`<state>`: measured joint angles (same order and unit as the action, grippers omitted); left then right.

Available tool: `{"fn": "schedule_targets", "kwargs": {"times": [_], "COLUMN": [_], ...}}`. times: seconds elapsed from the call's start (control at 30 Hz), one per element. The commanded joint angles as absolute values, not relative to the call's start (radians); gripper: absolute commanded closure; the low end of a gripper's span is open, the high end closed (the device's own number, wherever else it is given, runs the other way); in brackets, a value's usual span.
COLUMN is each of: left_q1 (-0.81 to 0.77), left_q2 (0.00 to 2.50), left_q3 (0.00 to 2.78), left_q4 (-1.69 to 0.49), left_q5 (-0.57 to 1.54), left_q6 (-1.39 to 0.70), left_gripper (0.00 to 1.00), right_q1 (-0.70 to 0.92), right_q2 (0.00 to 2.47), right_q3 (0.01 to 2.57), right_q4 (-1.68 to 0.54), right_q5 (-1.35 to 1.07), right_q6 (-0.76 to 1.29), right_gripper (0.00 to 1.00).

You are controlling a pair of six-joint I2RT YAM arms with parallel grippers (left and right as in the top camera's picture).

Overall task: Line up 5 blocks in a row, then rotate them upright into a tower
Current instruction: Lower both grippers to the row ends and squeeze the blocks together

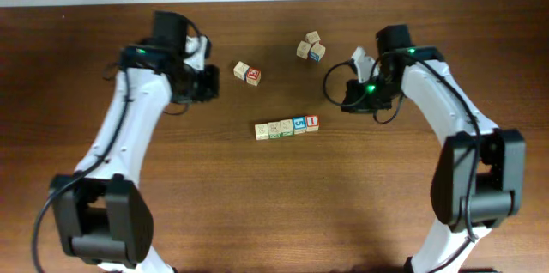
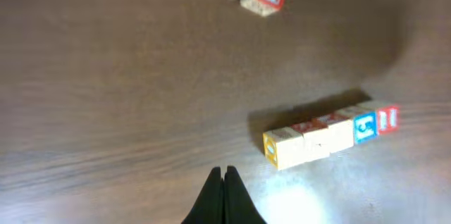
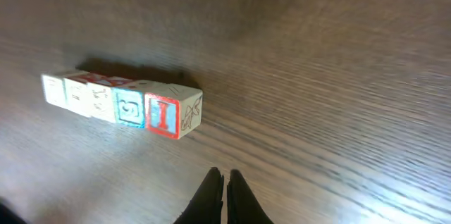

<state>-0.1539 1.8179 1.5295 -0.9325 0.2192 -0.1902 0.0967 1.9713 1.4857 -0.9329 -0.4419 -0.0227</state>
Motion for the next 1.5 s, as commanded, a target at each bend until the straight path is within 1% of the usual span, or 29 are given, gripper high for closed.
{"fn": "schedule_targets", "kwargs": {"times": [0.0, 0.13, 0.3, 0.37, 0.5, 0.83, 1.03, 1.37, 1.47], "left_q1": [-0.216, -0.279, -0.344, -0.347, -0.347, -0.351, -0.353, -0.353, -0.355], "left_q2": [1.818, 1.818, 1.818, 1.819, 1.819, 1.851, 1.855, 1.877, 1.877], "left_q3": [1.391, 1.256, 1.156, 1.133, 1.132, 1.132, 1.132, 1.132, 1.132], "left_q4": [-0.867, -0.759, -0.634, -0.593, -0.546, -0.512, -0.503, -0.471, -0.471], "left_q5": [0.168, 0.213, 0.209, 0.192, 0.186, 0.176, 0.175, 0.195, 0.194], "left_q6": [-0.375, -0.464, -0.545, -0.588, -0.591, -0.61, -0.61, -0.61, -0.61], "left_gripper": [1.0, 1.0, 1.0, 1.0, 1.0, 1.0, 1.0, 1.0, 1.0], "right_q1": [0.118, 0.119, 0.119, 0.121, 0.132, 0.145, 0.145, 0.145, 0.146], "right_q2": [1.998, 2.003, 2.004, 2.005, 2.005, 2.006, 2.07, 2.114, 2.114], "right_q3": [1.48, 1.48, 1.48, 1.48, 1.48, 1.48, 1.48, 1.48, 1.48], "right_q4": [-0.918, -0.9, -0.894, -0.89, -0.879, -0.862, -0.848, -0.838, -0.838], "right_q5": [-0.437, -0.44, -0.441, -0.441, -0.44, -0.433, -0.438, -0.472, -0.52], "right_q6": [-0.017, -0.017, -0.005, -0.005, 0.01, 0.017, 0.016, 0.005, -0.018], "right_gripper": [0.94, 0.94, 0.94, 0.94, 0.94, 0.94, 0.94, 0.94, 0.94]}}
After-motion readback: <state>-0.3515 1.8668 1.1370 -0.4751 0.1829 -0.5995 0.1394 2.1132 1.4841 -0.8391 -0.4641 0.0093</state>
